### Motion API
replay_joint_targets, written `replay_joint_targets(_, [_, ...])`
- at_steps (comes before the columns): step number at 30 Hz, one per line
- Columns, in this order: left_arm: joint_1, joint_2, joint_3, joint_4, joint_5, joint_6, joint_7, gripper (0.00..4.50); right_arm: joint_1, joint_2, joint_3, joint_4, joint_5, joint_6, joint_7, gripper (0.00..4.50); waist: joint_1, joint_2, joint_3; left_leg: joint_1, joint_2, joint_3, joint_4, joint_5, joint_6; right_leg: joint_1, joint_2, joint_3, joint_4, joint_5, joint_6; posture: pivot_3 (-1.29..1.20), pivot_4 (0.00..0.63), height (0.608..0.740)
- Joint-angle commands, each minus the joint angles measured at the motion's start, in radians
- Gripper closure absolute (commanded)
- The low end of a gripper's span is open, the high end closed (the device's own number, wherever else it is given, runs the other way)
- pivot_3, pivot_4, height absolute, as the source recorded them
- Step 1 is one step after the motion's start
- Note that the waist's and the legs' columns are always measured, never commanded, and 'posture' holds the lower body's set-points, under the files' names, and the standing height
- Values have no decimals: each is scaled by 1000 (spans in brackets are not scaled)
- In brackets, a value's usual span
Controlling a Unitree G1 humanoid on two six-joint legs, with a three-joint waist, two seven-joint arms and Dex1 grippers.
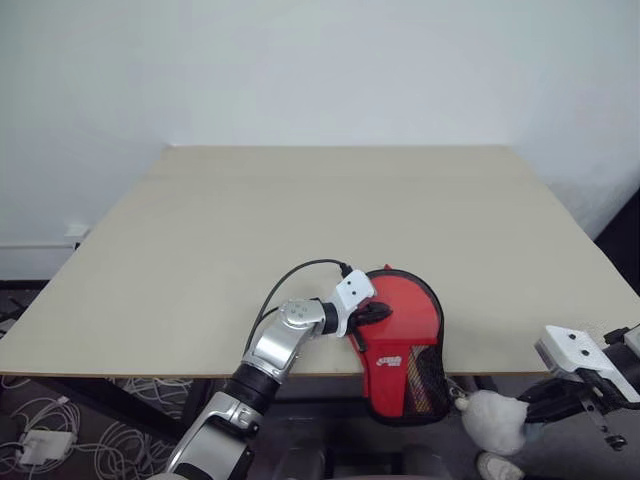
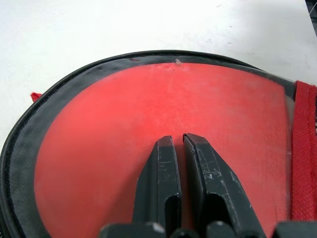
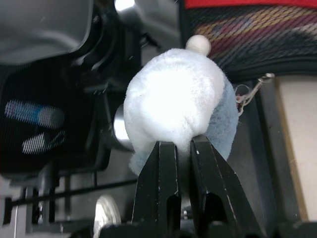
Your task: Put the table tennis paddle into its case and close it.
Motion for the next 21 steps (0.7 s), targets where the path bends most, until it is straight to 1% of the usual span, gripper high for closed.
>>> replay_joint_targets(1, [34, 27, -30, 85, 37, 33, -15, 4243, 20, -45, -30, 6, -1, -36, 41, 4476, 0, 0, 0, 0, 0, 0, 0, 0, 0, 0, 0, 0, 0, 0, 0, 0, 0, 740])
replay_joint_targets(6, [25, 27, -27, 95, 40, 32, -15, 4243, 79, -59, -49, -52, 52, -48, 41, 4476, 0, 0, 0, 0, 0, 0, 1, -1, 0, 1, 0, 0, 0, 0, 0, 0, 0, 740])
replay_joint_targets(13, [13, 21, -21, 112, 41, 32, -8, 4243, 153, -17, -81, -225, 120, 18, 19, 4476, 0, -1, -1, 0, 0, -1, 3, -2, 0, 2, 0, -1, 0, 0, 1, 0, 0, 740])
replay_joint_targets(16, [8, 17, -19, 120, 42, 32, -3, 4243, 133, -1, -60, -253, 129, 41, -16, 4476, 0, -1, -1, 1, 1, -1, 5, -4, 0, 4, 0, -1, 0, -1, 1, 0, 0, 740])
replay_joint_targets(19, [1, 11, -9, 118, 37, 38, 6, 4243, 41, 30, -29, -237, 157, 97, -85, 4476, 0, -2, -1, 4, 1, -1, 5, -5, -1, 7, 0, -2, -1, -1, 1, 0, 0, 740])
replay_joint_targets(20, [0, 12, -5, 114, 34, 40, 6, 4243, 4, 37, -18, -225, 167, 120, -103, 3900, -1, -2, -1, 6, 1, -1, 5, -5, -1, 8, 0, -1, -1, -1, 1, 0, 0, 740])
replay_joint_targets(21, [-2, 14, -2, 109, 32, 43, 6, 4243, -29, 40, -13, -209, 177, 136, -107, 3702, 0, -2, -1, 7, 1, 0, 5, -5, -1, 9, 0, -1, -1, -1, 1, 0, 0, 740])
